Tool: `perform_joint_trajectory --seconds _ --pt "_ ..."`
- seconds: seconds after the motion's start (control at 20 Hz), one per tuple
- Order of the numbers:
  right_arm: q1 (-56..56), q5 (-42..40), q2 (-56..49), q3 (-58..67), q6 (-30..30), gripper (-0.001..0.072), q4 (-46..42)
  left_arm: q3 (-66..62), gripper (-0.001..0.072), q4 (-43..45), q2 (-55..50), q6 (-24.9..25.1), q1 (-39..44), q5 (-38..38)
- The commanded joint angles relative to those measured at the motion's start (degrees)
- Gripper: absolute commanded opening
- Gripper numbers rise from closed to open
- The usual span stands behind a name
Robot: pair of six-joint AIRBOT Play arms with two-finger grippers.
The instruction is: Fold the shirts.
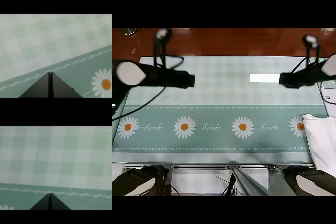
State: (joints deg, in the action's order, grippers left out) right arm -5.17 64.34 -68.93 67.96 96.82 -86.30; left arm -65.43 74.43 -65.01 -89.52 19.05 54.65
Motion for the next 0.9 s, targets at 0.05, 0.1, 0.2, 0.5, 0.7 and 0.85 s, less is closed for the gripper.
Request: perform_joint_trajectory --seconds 0.05,0.1,0.2,0.5,0.7,0.85 --pt "-2.67 1.14 -3.34 -5.40 7.67 0.0022 -12.00 2.91 0.0031 1.81 -6.56 -1.81 -1.79 5.29" --pt "-2.67 1.07 -3.21 -5.40 7.58 0.0022 -12.74 2.91 0.0031 1.81 -6.56 -1.79 -2.01 5.29" --pt "-2.67 1.81 -2.99 -5.42 7.48 0.0022 -13.09 2.93 0.0031 1.86 -6.58 -1.60 -1.99 6.58" --pt "-2.67 1.70 -2.99 -5.40 7.45 0.0022 -13.25 2.93 0.0031 1.84 -6.75 -1.64 -1.90 7.93" --pt "-2.67 1.70 -2.99 -5.42 7.48 0.0022 -13.25 2.93 0.0031 1.86 -6.75 -1.64 -1.90 7.93" --pt "-2.67 1.70 -2.99 -5.40 7.48 0.0022 -13.25 2.93 0.0031 1.86 -6.75 -1.64 -1.90 7.93"
